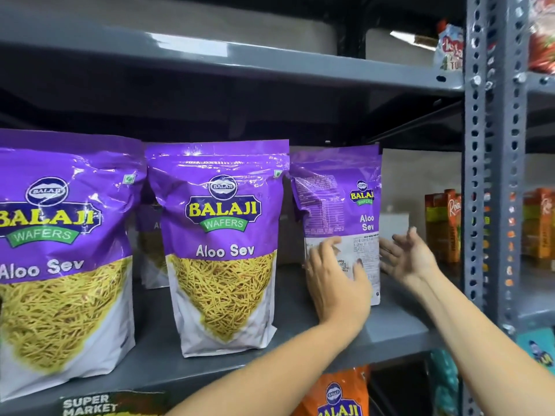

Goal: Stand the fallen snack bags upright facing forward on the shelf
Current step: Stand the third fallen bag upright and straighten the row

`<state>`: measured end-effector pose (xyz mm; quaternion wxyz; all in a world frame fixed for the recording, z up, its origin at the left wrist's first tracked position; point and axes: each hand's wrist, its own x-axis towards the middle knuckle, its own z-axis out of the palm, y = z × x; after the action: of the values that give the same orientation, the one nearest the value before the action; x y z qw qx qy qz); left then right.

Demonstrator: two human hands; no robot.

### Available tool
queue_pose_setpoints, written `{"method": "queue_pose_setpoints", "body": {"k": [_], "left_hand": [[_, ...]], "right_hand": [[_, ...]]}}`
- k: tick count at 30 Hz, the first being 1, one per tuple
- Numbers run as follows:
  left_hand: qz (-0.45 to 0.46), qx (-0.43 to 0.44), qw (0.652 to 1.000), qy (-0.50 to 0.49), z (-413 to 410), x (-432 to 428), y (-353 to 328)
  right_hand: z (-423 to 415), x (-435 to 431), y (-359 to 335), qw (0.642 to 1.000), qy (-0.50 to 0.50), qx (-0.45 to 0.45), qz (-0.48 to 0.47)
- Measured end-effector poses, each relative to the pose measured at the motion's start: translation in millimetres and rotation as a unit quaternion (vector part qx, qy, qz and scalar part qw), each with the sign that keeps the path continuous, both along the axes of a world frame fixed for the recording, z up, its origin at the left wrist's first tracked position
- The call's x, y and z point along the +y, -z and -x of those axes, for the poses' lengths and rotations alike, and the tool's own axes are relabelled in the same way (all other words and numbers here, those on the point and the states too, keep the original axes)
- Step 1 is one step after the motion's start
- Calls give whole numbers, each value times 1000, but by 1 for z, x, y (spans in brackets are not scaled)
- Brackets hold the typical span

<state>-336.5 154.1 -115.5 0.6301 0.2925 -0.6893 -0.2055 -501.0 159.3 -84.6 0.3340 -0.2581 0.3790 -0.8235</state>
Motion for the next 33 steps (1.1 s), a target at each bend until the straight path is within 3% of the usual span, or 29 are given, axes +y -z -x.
{"method": "queue_pose_setpoints", "body": {"k": [3, 6, 14, 18, 22, 25, 30, 33], "left_hand": [[-80, -29, 996, 40, 8, 5, 4], [-118, -42, 992, 27, 12, 4, -2], [-169, -35, 984, 39, 12, 10, -17], [-214, -52, 970, 104, 14, 4, -32], [-266, 12, 947, 181, 15, -16, -38], [-280, 22, 937, 207, 11, -28, -34], [-303, 81, 896, 315, 2, -45, -33], [-300, 114, 894, 312, 1, -47, -32]], "right_hand": [[11, -6, 0, 997, -29, 28, -58], [10, -4, -1, 985, -57, 126, -101], [2, 4, 6, 980, -94, 161, -73], [-5, 5, 10, 972, -134, 185, -56], [-13, 10, 6, 953, -184, 239, -24], [-9, 10, 7, 955, -192, 226, -10], [0, 10, 13, 963, -156, 220, -18], [0, 13, 15, 962, -115, 246, -33]]}}
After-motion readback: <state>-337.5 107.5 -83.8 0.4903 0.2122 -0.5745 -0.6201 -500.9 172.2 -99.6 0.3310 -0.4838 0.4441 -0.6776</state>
